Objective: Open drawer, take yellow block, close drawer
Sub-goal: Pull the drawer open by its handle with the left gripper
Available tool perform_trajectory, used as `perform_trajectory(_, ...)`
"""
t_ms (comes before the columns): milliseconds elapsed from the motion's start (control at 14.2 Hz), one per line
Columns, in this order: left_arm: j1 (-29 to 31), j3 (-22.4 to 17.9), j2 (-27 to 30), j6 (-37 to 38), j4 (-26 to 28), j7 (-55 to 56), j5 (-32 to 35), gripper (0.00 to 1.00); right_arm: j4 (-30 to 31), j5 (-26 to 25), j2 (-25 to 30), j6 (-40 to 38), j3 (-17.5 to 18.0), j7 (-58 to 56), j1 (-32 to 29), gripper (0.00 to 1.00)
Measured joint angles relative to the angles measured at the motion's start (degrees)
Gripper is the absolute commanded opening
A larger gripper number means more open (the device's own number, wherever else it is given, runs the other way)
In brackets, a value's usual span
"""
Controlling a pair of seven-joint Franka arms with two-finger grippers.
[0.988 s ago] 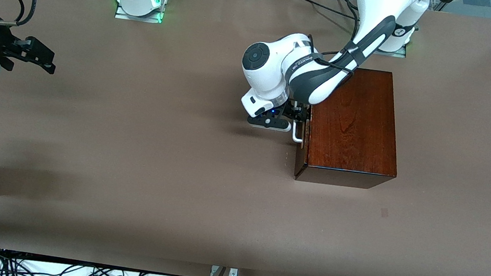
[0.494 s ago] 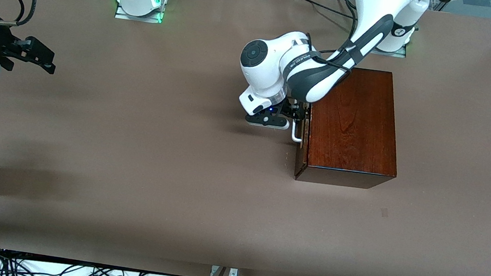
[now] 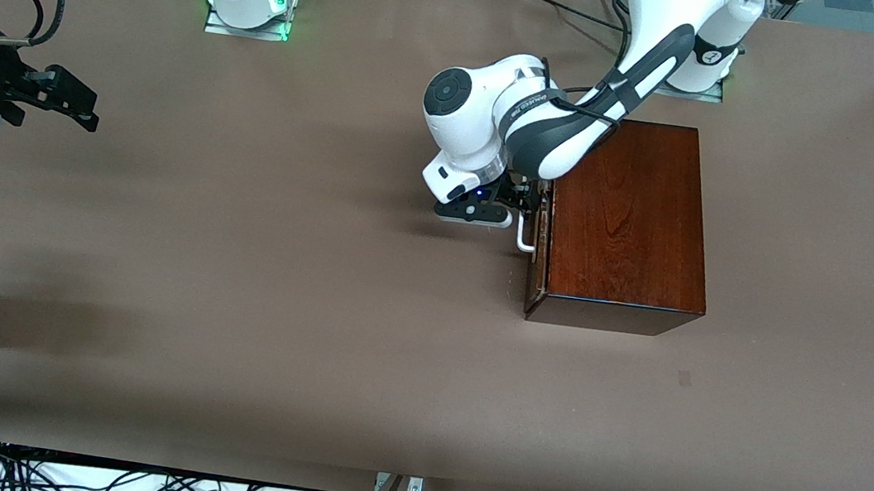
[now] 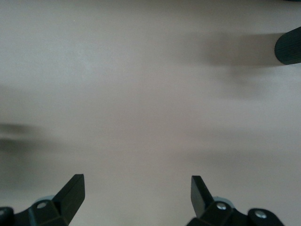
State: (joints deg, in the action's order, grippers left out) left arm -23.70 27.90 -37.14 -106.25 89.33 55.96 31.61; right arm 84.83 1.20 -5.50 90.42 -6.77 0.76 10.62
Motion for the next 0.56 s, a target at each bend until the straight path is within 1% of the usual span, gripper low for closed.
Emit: perform_trajectory(565, -3.9, 0.0, -2.2, 0.0, -4.5, 2.5, 0.0, 1.00, 0.0, 0.0, 0.0, 0.0, 0.0, 0.0, 0.0, 1.00)
